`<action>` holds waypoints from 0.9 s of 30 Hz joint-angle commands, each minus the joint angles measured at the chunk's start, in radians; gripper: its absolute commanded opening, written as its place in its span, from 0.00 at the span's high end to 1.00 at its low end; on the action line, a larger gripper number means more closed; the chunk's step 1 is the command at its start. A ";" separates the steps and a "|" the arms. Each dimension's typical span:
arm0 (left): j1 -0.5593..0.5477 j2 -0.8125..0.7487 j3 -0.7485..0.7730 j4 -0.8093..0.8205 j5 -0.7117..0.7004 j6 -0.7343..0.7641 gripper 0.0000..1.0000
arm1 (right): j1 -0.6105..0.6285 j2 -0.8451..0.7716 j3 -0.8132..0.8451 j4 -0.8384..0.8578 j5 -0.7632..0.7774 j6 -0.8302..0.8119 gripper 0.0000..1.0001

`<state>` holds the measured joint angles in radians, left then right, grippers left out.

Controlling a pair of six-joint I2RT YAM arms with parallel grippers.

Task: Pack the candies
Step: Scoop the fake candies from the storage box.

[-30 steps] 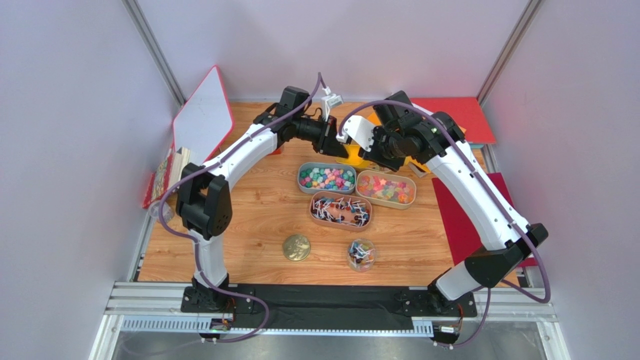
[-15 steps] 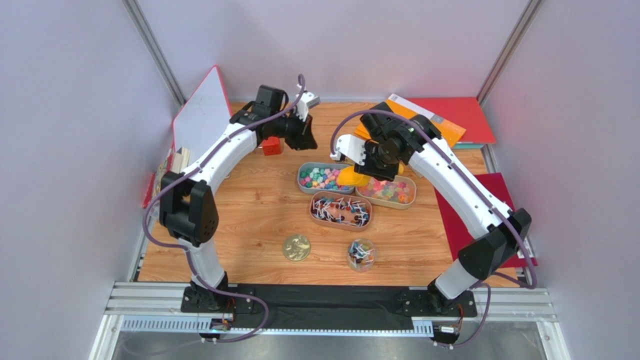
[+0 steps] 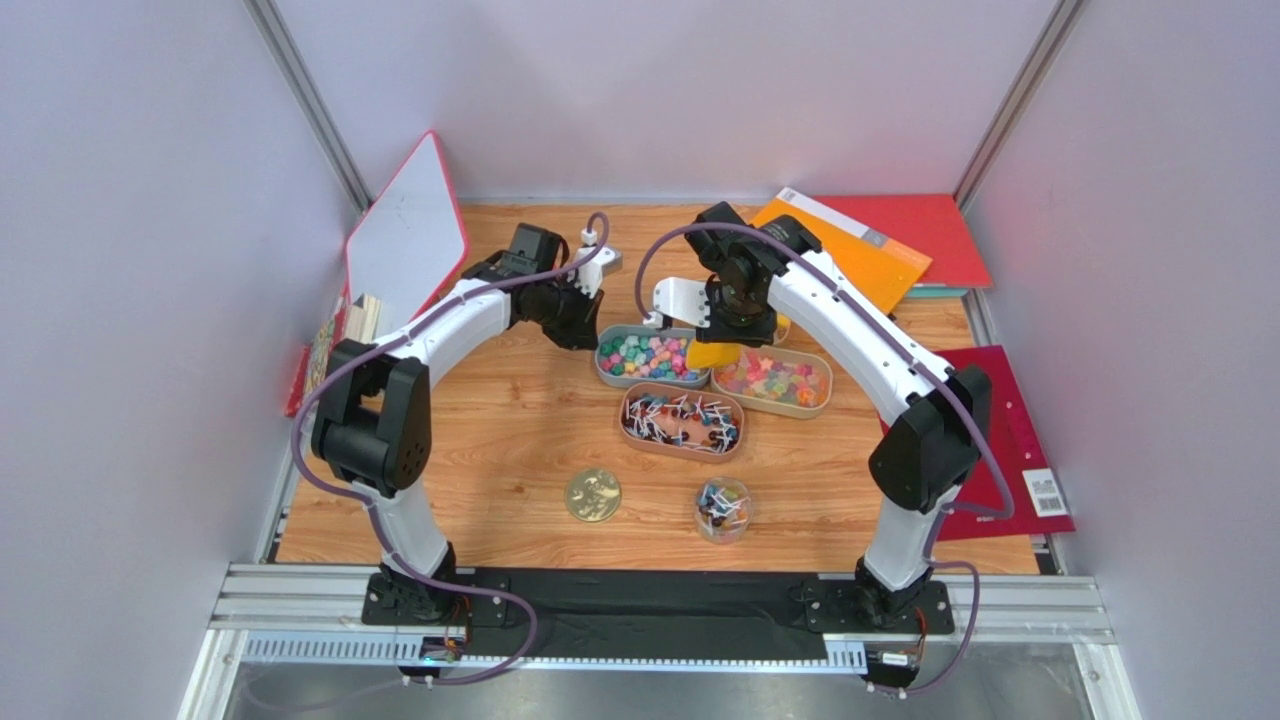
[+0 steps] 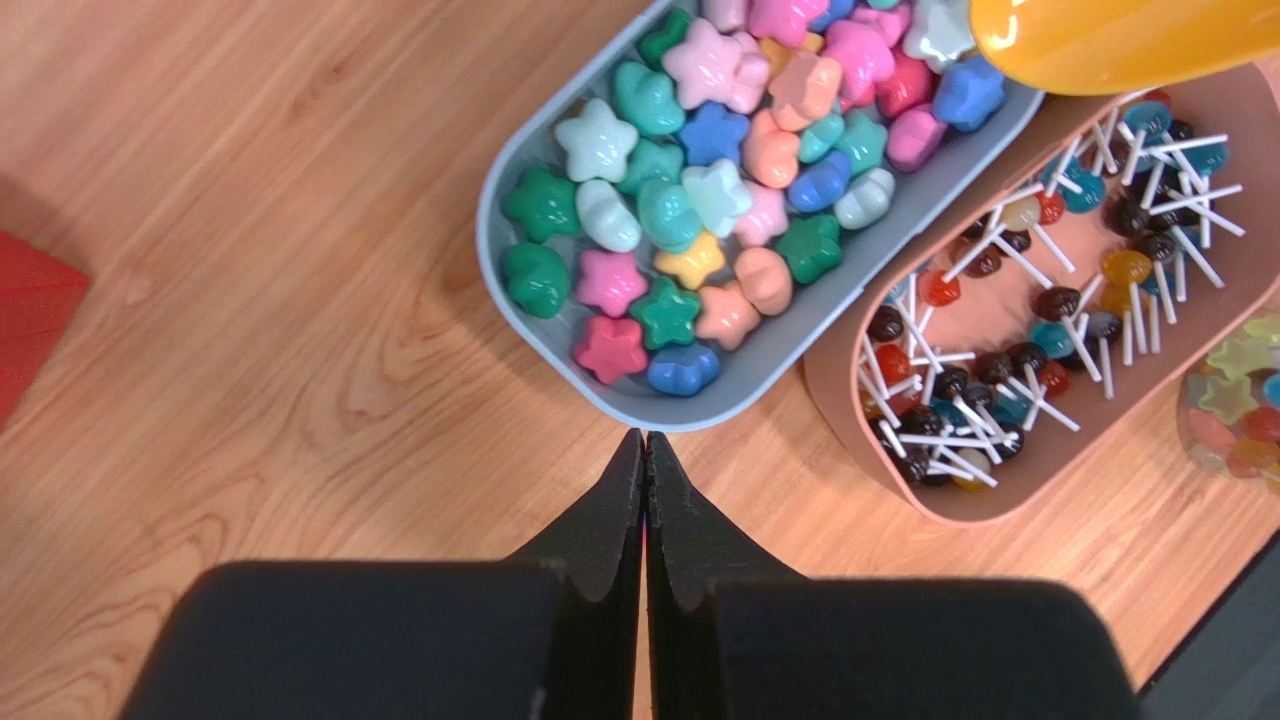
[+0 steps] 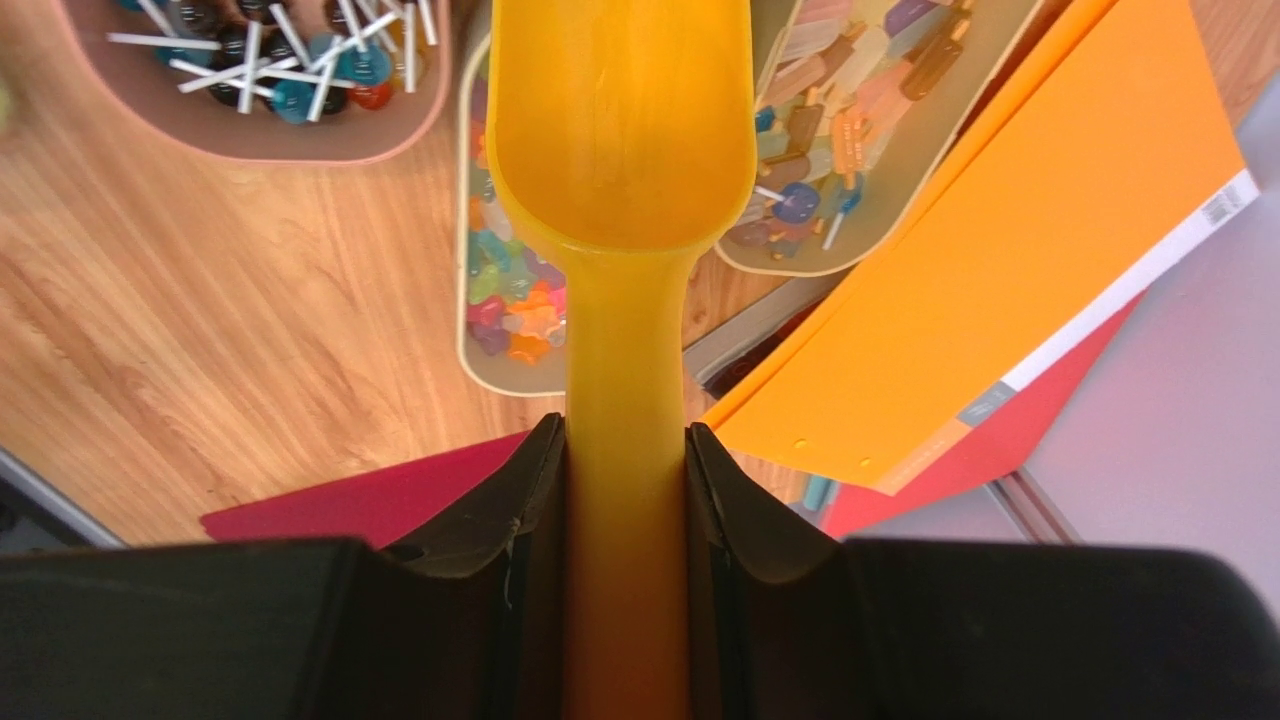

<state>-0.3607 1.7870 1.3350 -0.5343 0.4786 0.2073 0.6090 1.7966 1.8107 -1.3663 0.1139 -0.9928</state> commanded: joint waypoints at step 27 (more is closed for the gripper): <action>0.060 0.153 0.001 0.074 0.008 -0.161 1.00 | 0.015 0.270 0.177 -0.224 0.221 -0.150 1.00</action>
<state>-0.3038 1.9266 1.3350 -0.4782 0.4400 0.0998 0.6212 2.0289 1.9583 -1.3476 0.2871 -1.1271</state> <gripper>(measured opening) 0.000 0.285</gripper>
